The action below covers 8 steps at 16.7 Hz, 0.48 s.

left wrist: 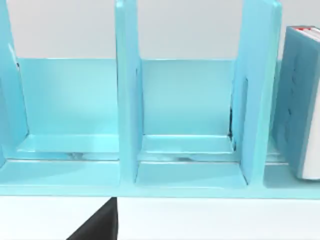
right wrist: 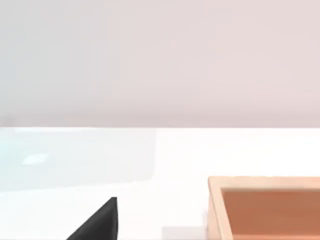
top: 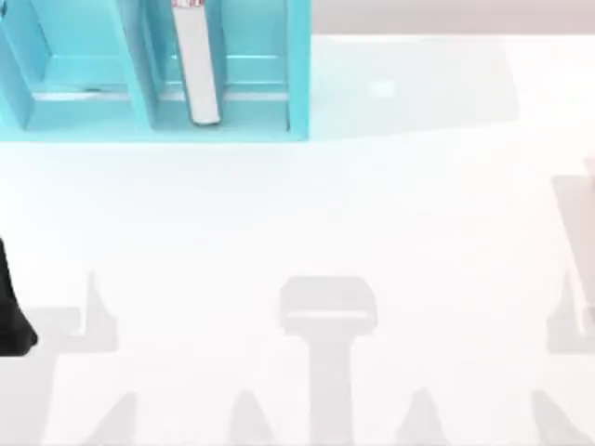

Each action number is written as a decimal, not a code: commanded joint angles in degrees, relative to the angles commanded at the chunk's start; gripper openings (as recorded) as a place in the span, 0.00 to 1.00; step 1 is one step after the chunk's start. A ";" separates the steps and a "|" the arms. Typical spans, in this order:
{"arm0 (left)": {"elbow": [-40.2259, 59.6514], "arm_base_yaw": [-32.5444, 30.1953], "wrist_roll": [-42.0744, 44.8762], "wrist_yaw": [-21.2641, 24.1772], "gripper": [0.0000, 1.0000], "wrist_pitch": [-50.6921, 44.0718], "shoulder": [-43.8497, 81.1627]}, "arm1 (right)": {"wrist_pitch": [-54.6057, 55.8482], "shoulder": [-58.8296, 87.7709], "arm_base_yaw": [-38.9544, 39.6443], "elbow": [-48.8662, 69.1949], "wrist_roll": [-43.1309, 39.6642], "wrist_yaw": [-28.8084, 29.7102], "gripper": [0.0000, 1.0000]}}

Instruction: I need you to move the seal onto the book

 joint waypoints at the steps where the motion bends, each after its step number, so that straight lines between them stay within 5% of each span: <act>1: 0.00 0.00 0.00 0.00 1.00 0.00 0.00 | 0.00 0.00 0.00 0.00 0.00 0.00 1.00; 8: 7.06 -3.16 0.00 -3.30 1.00 10.21 12.60 | 0.00 0.00 0.00 0.00 0.00 0.00 1.00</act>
